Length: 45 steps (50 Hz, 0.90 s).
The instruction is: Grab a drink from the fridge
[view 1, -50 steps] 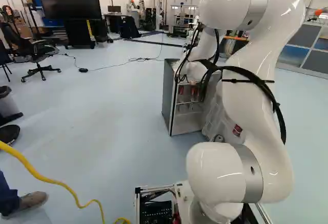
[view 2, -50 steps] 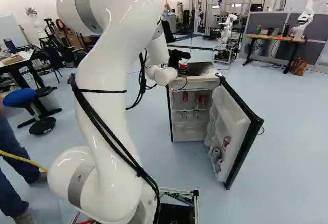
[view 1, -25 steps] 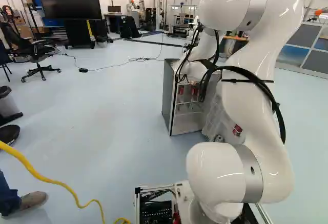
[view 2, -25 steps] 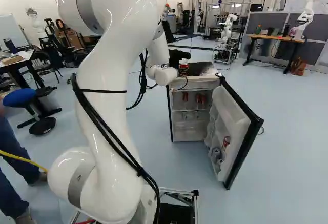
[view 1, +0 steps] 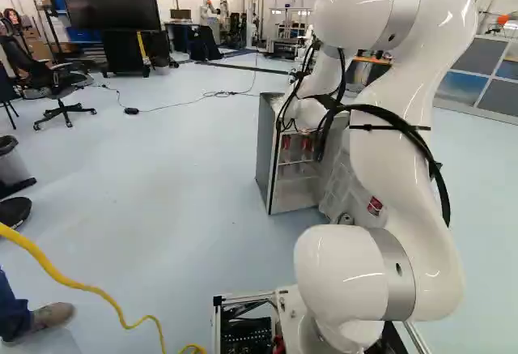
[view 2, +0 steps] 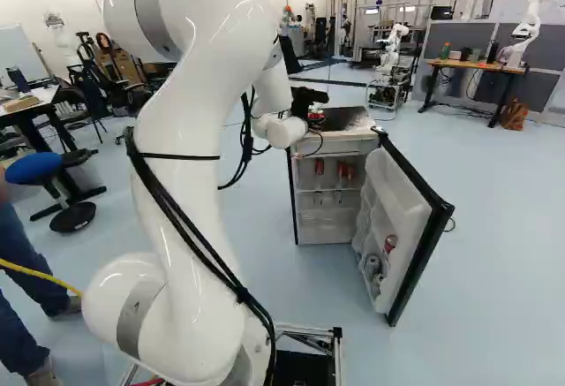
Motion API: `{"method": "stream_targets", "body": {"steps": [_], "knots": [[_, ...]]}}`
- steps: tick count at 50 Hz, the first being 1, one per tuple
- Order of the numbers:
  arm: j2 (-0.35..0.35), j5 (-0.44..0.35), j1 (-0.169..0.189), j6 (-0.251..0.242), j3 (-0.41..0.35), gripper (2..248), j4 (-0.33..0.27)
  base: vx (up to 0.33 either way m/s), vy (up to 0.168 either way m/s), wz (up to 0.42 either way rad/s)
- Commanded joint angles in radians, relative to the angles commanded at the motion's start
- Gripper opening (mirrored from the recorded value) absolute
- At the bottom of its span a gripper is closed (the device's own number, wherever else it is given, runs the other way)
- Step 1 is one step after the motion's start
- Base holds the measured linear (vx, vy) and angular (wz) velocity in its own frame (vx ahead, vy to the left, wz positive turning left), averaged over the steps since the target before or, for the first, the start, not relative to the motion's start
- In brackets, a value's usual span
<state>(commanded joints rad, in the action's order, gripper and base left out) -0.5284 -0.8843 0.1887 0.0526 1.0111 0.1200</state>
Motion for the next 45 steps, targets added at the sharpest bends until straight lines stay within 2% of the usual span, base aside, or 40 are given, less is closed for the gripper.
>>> {"method": "stream_targets", "body": {"steps": [4, 5, 10, 11, 15, 16, 20, 21, 45], "knots": [[0.0, 0.0, 0.0, 0.0, 0.0, 116, 0.0, 0.0, 0.0, 0.0], [0.0, 0.0, 0.0, 0.0, 0.0, 150, 0.0, 0.0, 0.0, 0.0], [0.0, 0.0, 0.0, 0.0, 0.0, 150, 0.0, 0.0, 0.0, 0.0], [0.0, 0.0, 0.0, 0.0, 0.0, 184, 0.0, 0.0, 0.0, 0.0], [0.0, 0.0, 0.0, 0.0, 0.0, 184, 0.0, 0.0, 0.0, 0.0], [0.0, 0.0, 0.0, 0.0, 0.0, 220, 0.0, 0.0, 0.0, 0.0], [0.0, 0.0, 0.0, 0.0, 0.0, 220, 0.0, 0.0, 0.0, 0.0], [0.001, 0.0, 0.0, 0.0, 0.0, 247, 0.0, 0.0, 0.0, 0.0], [0.098, 0.0, 0.043, 0.0, -0.072, 247, 0.0, 0.0, 0.0, 0.0]]}}
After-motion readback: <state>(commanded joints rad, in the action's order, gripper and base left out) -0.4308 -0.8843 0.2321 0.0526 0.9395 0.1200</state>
